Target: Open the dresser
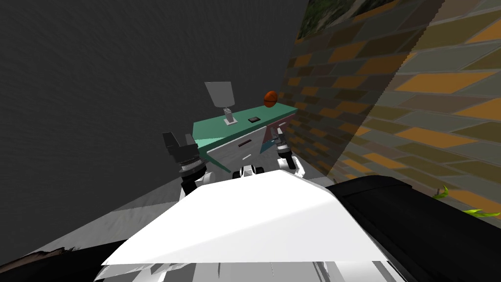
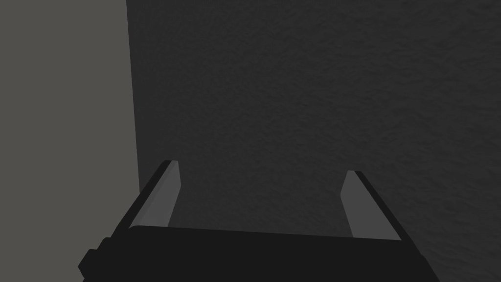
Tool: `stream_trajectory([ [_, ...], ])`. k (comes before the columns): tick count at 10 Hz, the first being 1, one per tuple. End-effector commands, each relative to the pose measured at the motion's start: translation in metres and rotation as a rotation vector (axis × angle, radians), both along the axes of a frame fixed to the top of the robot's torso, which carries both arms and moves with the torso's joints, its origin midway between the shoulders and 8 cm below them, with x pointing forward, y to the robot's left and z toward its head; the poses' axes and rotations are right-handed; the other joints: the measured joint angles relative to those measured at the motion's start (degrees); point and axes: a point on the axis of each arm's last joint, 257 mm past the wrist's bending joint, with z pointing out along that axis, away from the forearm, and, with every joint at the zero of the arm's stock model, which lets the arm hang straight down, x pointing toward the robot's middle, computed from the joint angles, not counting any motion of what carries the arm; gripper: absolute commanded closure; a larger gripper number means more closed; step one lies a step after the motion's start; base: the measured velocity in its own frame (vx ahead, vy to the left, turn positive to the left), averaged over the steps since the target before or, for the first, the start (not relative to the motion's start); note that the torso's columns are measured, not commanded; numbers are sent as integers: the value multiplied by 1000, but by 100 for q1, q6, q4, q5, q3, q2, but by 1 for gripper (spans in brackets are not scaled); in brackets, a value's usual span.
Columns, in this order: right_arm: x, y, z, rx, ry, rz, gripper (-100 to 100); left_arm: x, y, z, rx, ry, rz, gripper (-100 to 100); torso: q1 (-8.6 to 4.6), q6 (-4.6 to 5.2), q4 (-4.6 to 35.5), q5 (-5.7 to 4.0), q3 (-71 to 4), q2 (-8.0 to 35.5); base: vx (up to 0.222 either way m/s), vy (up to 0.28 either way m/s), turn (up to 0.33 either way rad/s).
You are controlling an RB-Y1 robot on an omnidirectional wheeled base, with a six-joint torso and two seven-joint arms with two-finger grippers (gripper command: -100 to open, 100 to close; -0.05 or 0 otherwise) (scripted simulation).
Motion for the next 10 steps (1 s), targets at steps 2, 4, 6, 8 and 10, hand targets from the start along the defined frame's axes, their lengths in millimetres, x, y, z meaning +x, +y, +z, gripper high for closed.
stream_trajectory([
  [2,5,2,-8,-105,-3,-41,-100,0,0,0,0,0,0,0,2,0,-1,0,-2,-4,18,15,-12],
  [4,10,3,-16,-191,-4,-70,-100,0,0,0,0,0,0,0,2,1,-1,0,-2,-4,21,22,-38],
  [6,14,5,-25,-264,-3,-92,-100,0,0,0,0,0,0,0,-1,0,0,0,-1,-1,12,14,-20],
  [8,19,6,-34,-343,-3,-116,-100,0,0,0,0,0,0,0,2,0,-1,0,-2,-4,20,21,-35],
  [10,19,6,-34,-386,-10,-140,-100,0,0,0,0,0,0,0,4,0,-1,1,-2,-4,14,24,-7],
])
